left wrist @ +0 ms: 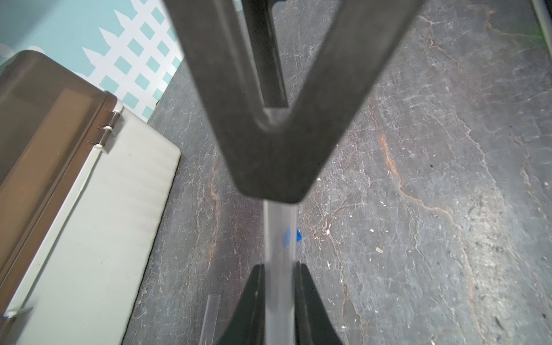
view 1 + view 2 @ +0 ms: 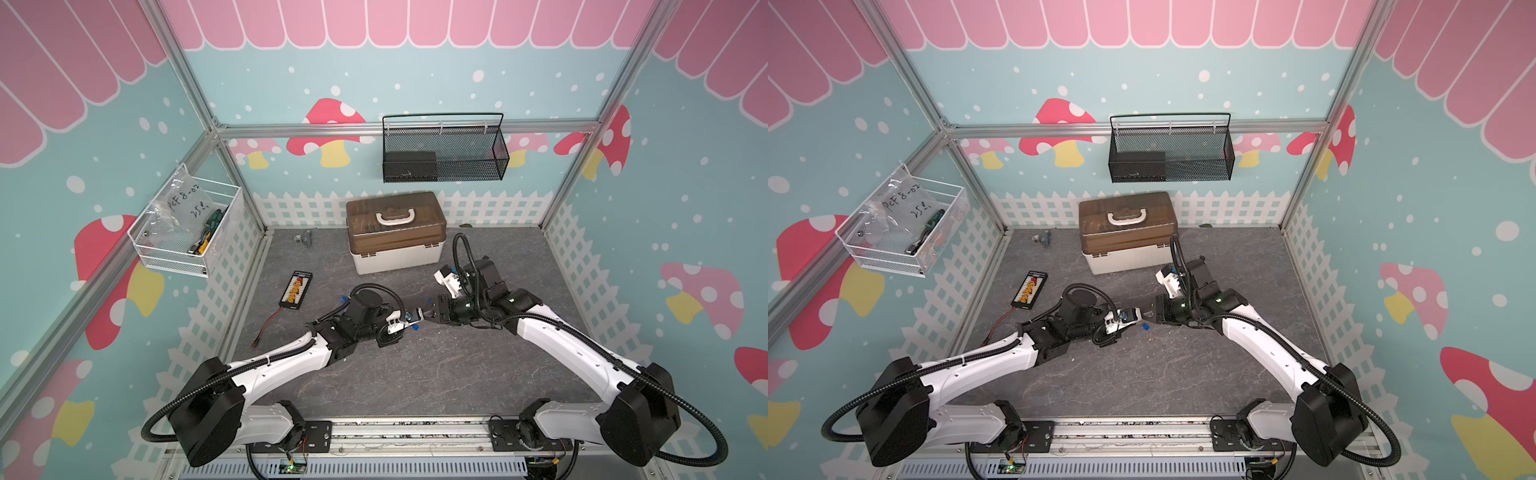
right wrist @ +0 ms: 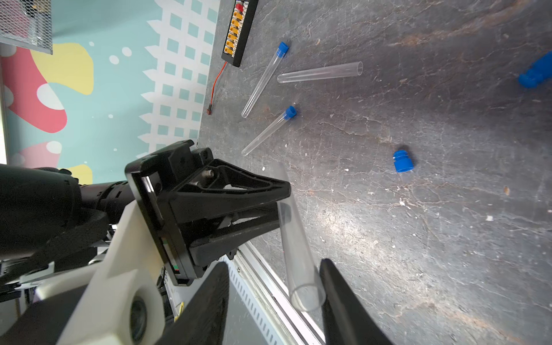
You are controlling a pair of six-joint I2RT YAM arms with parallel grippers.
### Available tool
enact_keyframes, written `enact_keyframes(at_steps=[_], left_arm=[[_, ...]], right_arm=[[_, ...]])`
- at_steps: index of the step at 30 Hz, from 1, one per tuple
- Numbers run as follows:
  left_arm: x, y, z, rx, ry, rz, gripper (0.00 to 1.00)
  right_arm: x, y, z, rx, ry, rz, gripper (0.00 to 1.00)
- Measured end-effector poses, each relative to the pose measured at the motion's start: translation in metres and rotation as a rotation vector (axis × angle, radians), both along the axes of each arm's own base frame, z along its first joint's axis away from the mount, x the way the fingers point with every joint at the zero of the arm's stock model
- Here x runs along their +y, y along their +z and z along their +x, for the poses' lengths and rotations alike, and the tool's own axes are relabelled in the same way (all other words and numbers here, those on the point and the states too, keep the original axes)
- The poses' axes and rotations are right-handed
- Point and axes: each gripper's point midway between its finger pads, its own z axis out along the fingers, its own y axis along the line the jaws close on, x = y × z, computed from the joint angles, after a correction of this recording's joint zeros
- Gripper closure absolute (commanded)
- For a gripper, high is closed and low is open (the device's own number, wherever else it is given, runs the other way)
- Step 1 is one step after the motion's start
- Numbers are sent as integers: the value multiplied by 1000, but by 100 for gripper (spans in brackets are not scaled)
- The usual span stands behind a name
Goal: Insert stoppers into test tubes
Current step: Pick up the test tube at the center of the board.
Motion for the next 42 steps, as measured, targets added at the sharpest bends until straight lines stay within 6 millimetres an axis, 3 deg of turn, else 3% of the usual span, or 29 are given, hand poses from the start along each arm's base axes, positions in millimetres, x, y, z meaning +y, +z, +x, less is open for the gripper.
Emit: enact_keyframes(at_steps=[13, 42], left_arm=[[-1, 9, -6, -23, -24, -41, 82], [-4, 11, -11, -27, -47, -46, 81]], right_arm=[[2, -6, -1, 25, -8, 23, 62], [8, -11, -3, 62, 7, 33, 86]])
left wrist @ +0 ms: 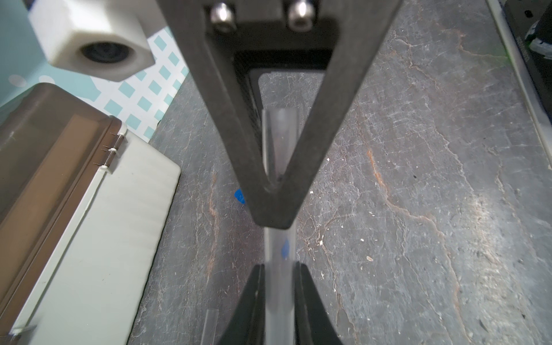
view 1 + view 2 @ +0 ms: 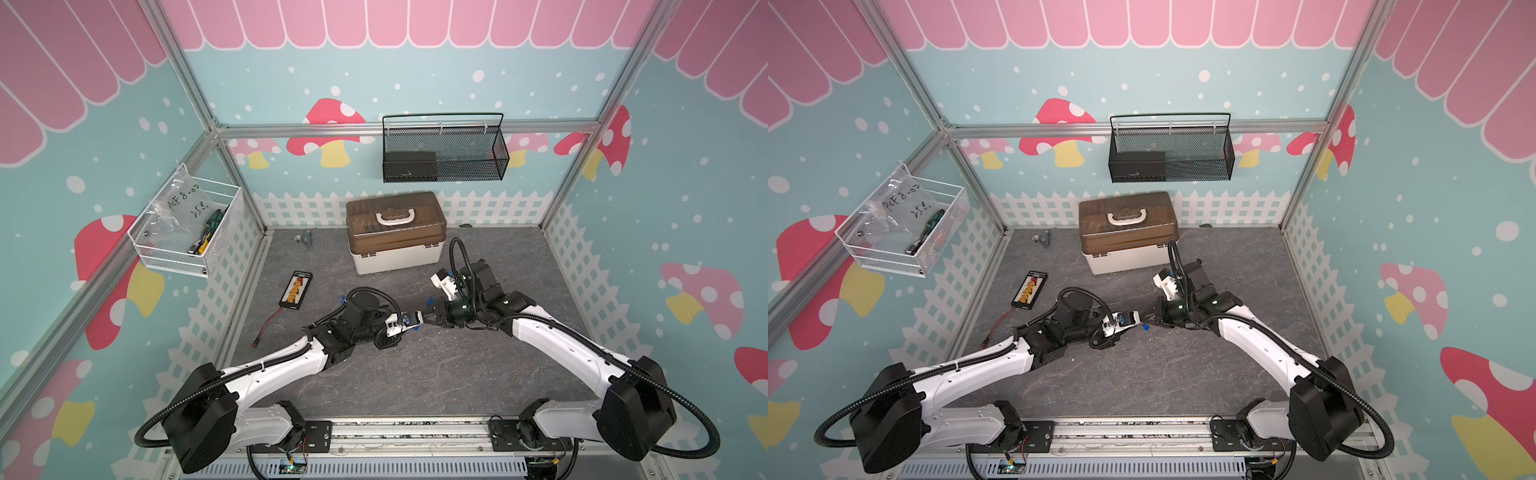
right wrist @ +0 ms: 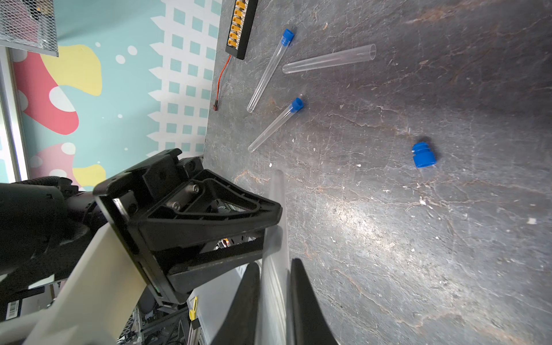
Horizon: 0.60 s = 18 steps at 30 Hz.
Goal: Insert stoppers into test tubes
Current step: Pick up the test tube at the center of the board.
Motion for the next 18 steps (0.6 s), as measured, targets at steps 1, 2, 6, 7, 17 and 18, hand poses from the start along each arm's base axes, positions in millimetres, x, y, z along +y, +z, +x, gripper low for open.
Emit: enact_keyframes(at_steps=[1, 2, 6, 7, 17, 18], left_arm=[[0, 0, 0, 0, 0, 0, 80], [0, 0, 0, 0, 0, 0, 77], [0, 3, 0, -8, 1, -6, 66], [1, 4, 0, -11, 2, -7, 64], [2, 2, 0, -17, 1, 0, 62], [2, 2, 0, -19, 0, 0, 63]], right_arm=[[0, 0, 0, 0, 0, 0, 87], [0, 0, 0, 1, 0, 1, 88], [0, 0, 0, 4, -1, 2, 89], [0, 1, -1, 5, 0, 4, 90], [-2, 24, -11, -22, 8, 60, 90], [-2, 26, -12, -23, 9, 65, 90]])
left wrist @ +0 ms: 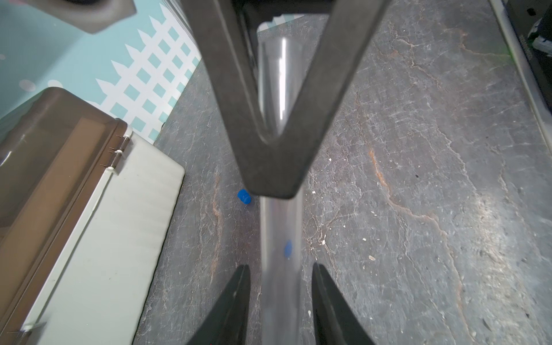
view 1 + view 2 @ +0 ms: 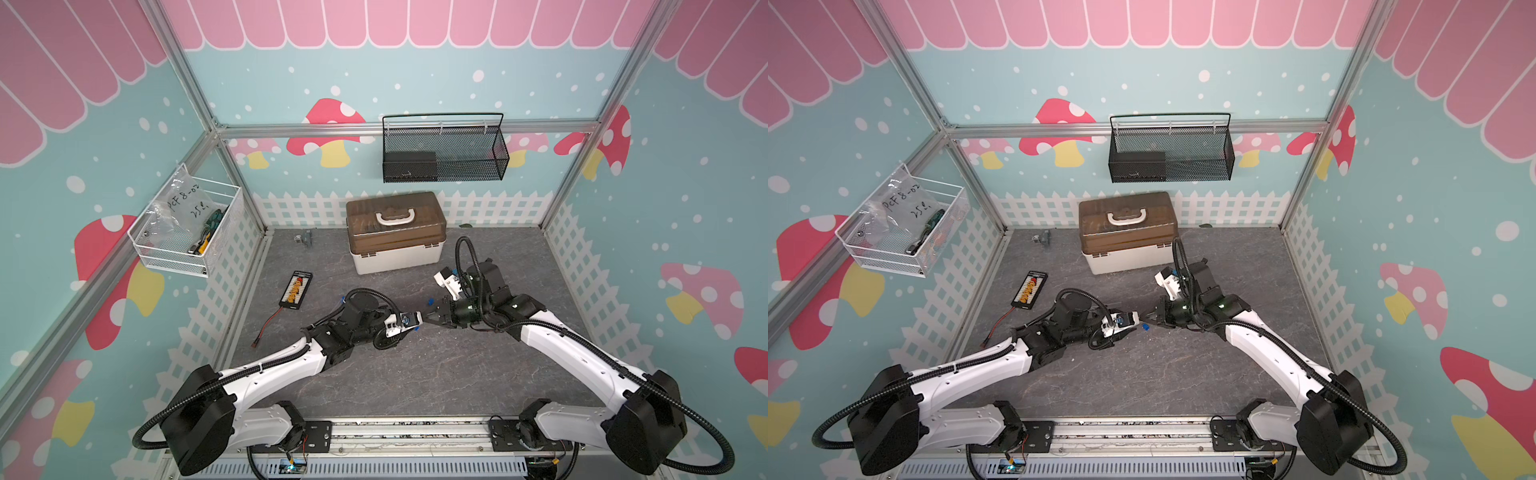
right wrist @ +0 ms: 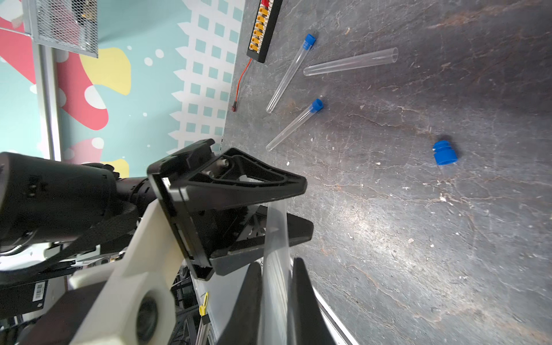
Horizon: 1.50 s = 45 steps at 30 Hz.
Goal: Insert stoppers into test tubes
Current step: Pick up the test tube at the center of the board.
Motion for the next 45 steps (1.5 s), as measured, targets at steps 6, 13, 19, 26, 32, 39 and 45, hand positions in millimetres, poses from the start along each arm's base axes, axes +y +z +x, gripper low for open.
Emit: enact_keyframes(at_steps=[6, 13, 19, 26, 32, 39, 45], left_arm=[[0, 0, 0, -5, -4, 3, 71], [0, 0, -2, -12, -14, 3, 82], [0, 2, -4, -17, -18, 1, 89], [7, 4, -4, -33, 6, -1, 100], [27, 5, 23, -15, 205, 45, 100], [89, 29, 93, 109, 598, -45, 100], [141, 23, 121, 267, 796, -176, 100]], right_arm=[[0, 1, -2, 9, 1, 7, 90], [0, 0, -2, 14, 0, 7, 90], [0, 0, -3, 16, 2, 9, 74], [-6, 7, 9, -37, -20, 2, 61], [-39, 15, 43, -271, -145, -129, 62], [-48, -36, 50, -474, -89, -438, 57], [-33, -121, 27, -526, 130, -602, 49]])
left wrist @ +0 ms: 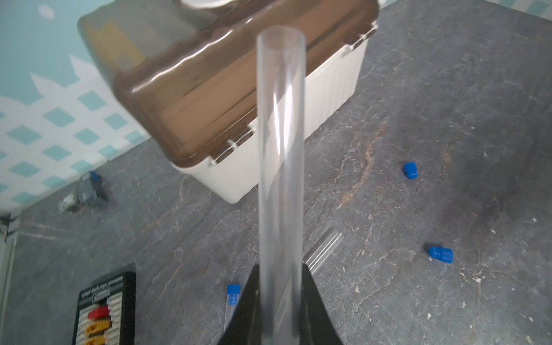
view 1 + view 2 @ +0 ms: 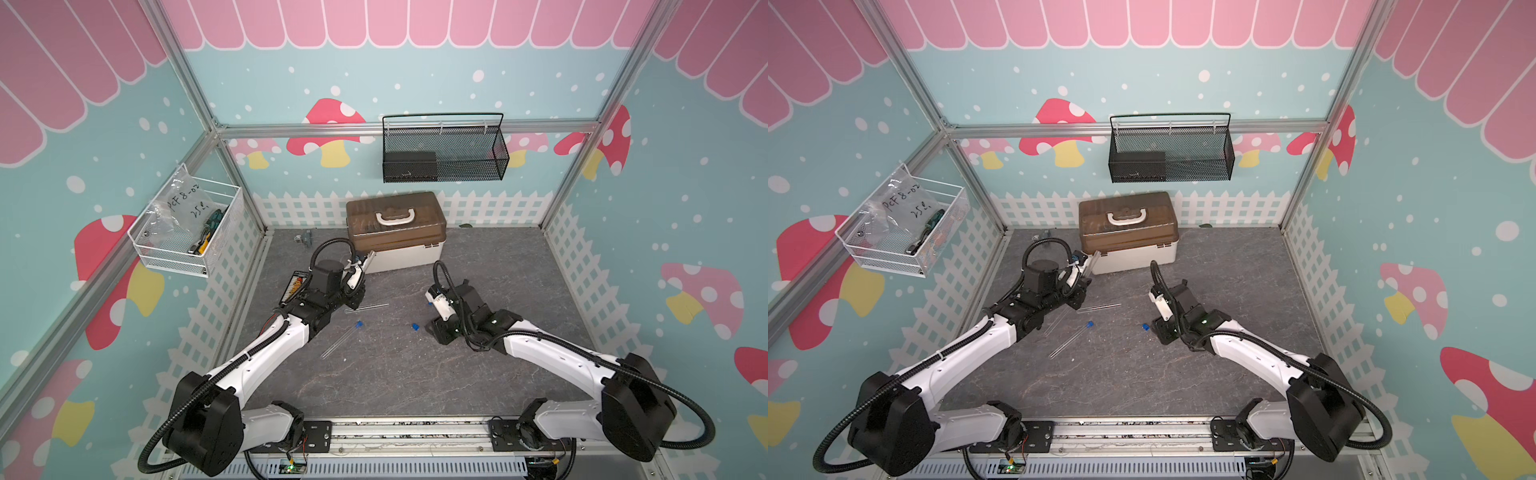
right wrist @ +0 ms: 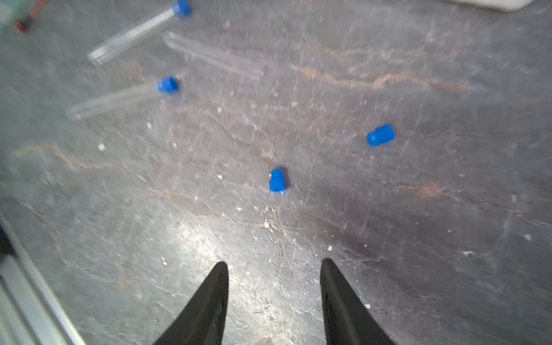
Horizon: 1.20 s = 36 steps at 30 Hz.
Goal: Insert stoppers into test tubes
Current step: Pick up the test tube at the center of the board, then pick up the stopper from the center of the board.
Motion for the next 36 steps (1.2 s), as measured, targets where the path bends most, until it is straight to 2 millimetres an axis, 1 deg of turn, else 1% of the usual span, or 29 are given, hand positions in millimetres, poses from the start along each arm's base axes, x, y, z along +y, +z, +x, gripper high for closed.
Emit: enact_keyframes(at_steps=[2, 4, 12, 16, 22, 29, 36], left_arm=[[3, -3, 1, 28, 16, -27, 100], [2, -5, 0, 46, 15, -44, 100], [-4, -4, -3, 68, 1, -89, 100], [-5, -4, -4, 71, -7, -98, 100], [-6, -4, -4, 74, -14, -103, 100], [-7, -4, -5, 75, -19, -106, 100], [-7, -4, -5, 74, -20, -103, 100]], right_arm=[[2, -23, -6, 5, 49, -43, 49], [5, -36, -5, -4, 73, -66, 49], [22, -58, 14, -77, 111, -60, 52], [24, -69, 19, -89, 118, -73, 55], [27, -74, 26, -118, 124, -82, 59], [33, -74, 34, -162, 140, -75, 65], [38, -74, 41, -187, 150, -74, 73]])
